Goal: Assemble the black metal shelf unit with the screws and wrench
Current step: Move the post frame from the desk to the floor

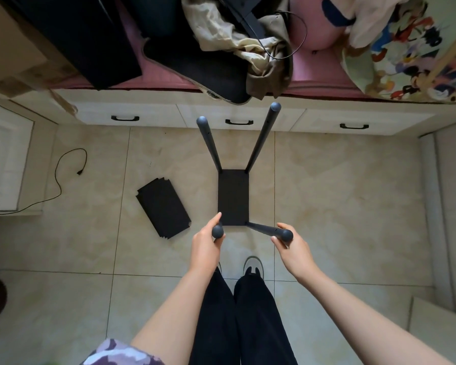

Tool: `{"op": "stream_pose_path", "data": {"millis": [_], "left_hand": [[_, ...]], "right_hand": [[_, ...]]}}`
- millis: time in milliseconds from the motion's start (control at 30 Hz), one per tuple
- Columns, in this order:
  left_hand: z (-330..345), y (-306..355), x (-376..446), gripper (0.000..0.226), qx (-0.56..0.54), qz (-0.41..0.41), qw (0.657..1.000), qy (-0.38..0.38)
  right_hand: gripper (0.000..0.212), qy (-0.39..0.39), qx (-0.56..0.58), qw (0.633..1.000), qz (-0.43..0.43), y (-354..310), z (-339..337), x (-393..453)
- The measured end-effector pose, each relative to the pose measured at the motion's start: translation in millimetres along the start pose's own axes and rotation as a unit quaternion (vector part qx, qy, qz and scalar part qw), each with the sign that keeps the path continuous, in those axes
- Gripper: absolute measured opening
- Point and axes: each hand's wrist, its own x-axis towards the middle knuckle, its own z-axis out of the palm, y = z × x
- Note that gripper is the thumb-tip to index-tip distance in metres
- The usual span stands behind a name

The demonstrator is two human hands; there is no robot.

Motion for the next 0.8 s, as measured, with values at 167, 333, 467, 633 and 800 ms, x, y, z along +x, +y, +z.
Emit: {"op": "stream_pose_path", "data": {"millis": [167,333,467,633,800], "left_hand": [[-6,3,-10,0.052,-0.013,-0.021,1.000,0.016],[-22,13,-37,0.048,-0.012,-0.009,0.999,0.038],[-39,26,-70,0.048,-0.036,0.007,0.998,0.049],[-68,45,-118,0.024,-0.091,-0.001,0.992,0.087],[-108,44,-174,0.022,-0.110,-0.004,0.983,0.145]], "right_hand": [[0.045,-0.004,-0.032,0.999,-0.020,-5,-7,-7],[0.050,-0.012,-0.068,0.996,-0.055,-23,-22,-31],[0.050,-0.001,-0.126,0.986,-0.113,-45,-36,-56],[0.043,-0.005,-0.142,0.978,-0.154,-73,-42,-101],[0.037,-0.051,-0.158,0.963,-0.211,-102,-19,-152]]}}
